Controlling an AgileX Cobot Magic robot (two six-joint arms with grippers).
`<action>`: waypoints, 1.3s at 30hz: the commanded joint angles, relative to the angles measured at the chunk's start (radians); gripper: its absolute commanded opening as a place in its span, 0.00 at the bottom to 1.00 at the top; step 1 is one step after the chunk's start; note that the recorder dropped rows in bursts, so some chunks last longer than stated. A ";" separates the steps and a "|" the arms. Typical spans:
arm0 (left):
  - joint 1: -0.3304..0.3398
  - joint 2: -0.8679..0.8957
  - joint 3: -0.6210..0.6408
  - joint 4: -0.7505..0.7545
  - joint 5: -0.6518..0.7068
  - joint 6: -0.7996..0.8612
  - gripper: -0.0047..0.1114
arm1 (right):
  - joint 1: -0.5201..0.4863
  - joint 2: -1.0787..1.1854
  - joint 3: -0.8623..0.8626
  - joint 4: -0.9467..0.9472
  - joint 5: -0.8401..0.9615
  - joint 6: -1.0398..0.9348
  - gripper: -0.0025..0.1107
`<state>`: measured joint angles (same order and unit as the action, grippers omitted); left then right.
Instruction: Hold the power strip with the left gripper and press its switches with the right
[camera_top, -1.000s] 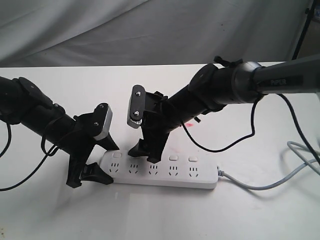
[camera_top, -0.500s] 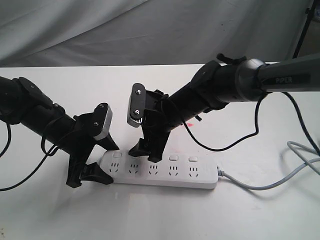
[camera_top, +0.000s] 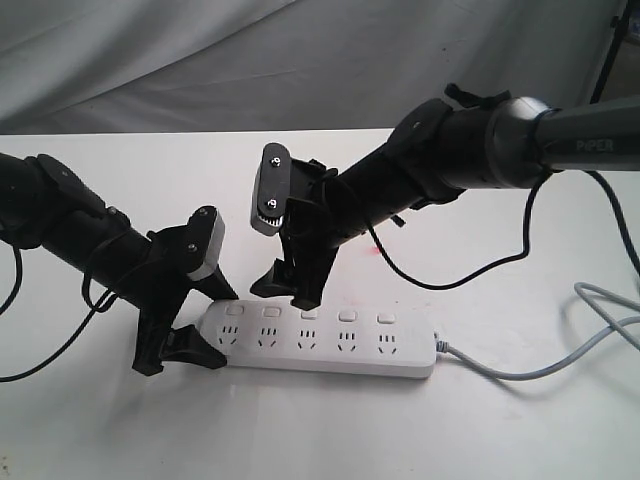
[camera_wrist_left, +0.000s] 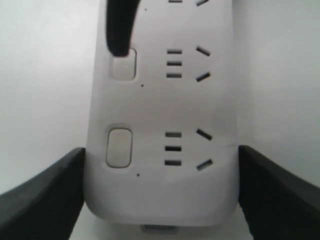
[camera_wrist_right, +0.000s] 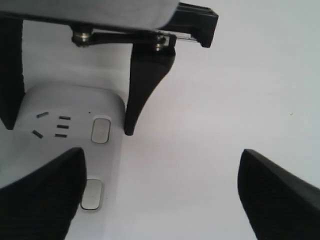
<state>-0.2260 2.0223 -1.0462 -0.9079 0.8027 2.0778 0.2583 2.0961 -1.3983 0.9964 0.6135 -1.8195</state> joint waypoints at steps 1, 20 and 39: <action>-0.005 0.003 -0.004 0.003 0.006 0.001 0.09 | -0.005 -0.009 0.006 -0.028 -0.002 0.030 0.69; -0.005 0.003 -0.004 0.003 0.006 0.000 0.09 | -0.097 -0.021 0.065 -0.085 0.022 0.085 0.69; -0.005 0.003 -0.004 0.003 0.006 0.003 0.09 | -0.071 0.004 0.065 -0.071 0.025 0.067 0.69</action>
<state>-0.2260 2.0223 -1.0462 -0.9079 0.8027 2.0778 0.1857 2.1009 -1.3350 0.9223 0.6419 -1.7453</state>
